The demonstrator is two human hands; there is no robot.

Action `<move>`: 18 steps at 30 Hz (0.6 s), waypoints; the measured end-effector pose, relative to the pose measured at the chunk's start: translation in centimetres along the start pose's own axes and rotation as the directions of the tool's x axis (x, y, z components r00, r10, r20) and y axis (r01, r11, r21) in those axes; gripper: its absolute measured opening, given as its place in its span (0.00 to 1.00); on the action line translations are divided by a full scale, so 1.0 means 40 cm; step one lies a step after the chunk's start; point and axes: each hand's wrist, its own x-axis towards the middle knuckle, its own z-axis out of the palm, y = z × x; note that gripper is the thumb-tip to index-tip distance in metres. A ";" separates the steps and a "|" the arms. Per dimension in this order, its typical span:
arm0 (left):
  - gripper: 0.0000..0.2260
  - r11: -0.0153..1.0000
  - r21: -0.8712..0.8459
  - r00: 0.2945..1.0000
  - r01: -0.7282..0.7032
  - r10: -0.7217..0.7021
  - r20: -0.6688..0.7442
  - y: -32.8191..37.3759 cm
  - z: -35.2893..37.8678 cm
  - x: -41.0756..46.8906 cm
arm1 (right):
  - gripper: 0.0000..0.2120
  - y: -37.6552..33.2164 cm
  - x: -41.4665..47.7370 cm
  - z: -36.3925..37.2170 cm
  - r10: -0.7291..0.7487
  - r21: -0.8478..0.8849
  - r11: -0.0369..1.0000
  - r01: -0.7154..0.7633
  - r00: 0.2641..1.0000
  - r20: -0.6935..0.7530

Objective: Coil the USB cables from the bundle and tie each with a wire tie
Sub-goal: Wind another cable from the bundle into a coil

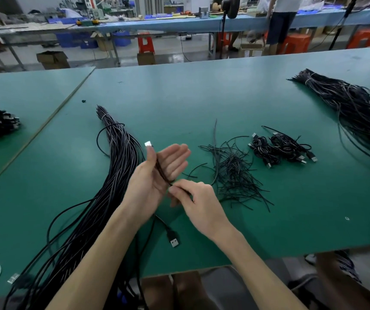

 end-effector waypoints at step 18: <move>0.26 0.416 0.866 0.954 -0.276 0.227 0.194 -0.017 -0.005 -0.037 | 0.10 -0.031 -0.007 -0.007 0.115 -0.386 0.915 -0.117 0.993 -0.028</move>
